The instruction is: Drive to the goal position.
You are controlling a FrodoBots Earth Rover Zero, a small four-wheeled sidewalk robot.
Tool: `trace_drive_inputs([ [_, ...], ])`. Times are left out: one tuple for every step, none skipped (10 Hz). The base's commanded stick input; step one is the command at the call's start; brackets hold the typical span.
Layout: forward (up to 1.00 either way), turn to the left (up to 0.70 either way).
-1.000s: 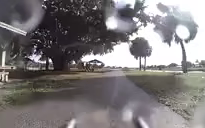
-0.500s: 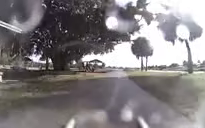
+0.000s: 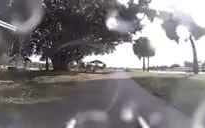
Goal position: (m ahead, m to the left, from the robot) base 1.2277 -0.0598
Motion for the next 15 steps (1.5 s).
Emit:
trace_drive_inputs([
  [0.84,0.03],
  [0.84,0.03],
  [0.84,0.03],
  [0.84,0.03],
  [0.84,0.03],
  [0.84,0.03],
  [0.84,0.03],
  [0.84,0.03],
  [0.84,0.03],
  [0.84,0.03],
  [0.84,0.03],
  [0.77,0.03],
  [0.64,0.02],
  [0.51,0.02],
  [0.38,0.01],
])
